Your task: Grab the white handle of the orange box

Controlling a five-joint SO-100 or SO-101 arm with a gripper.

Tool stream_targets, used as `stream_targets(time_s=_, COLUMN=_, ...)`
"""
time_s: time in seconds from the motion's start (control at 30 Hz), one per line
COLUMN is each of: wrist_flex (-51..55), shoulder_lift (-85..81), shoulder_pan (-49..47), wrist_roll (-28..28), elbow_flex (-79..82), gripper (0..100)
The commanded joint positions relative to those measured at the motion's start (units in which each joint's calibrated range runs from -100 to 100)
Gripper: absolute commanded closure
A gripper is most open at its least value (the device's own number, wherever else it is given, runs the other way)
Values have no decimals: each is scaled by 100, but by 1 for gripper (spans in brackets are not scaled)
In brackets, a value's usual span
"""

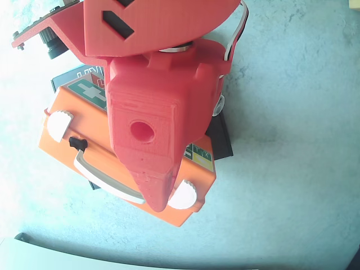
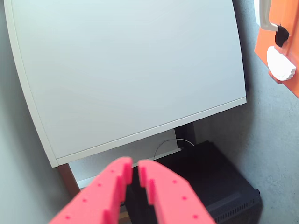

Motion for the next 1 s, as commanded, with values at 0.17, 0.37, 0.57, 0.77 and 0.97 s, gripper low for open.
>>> stream_targets(time_s=0.17, wrist_flex=72, shoulder_lift=56, shoulder_pan=-78, wrist_roll=21, elbow_flex=379, gripper=98)
stream_targets(time_s=0.37, wrist_flex=30, shoulder_lift=56, shoulder_pan=-70, wrist_roll=21, elbow_flex=379, gripper=98)
stream_targets(time_s=0.57, wrist_flex=81, shoulder_lift=56, shoulder_pan=-78, wrist_roll=-15, elbow_flex=379, gripper=97)
stream_targets(time_s=0.77, wrist_flex=47, shoulder_lift=65, shoulder_pan=-78, wrist_roll=27, elbow_flex=370, gripper=68)
stream_targets(time_s=0.97, wrist_flex=13, shoulder_lift=242, shoulder_pan=-93, wrist_roll=392, elbow_flex=326, gripper=48)
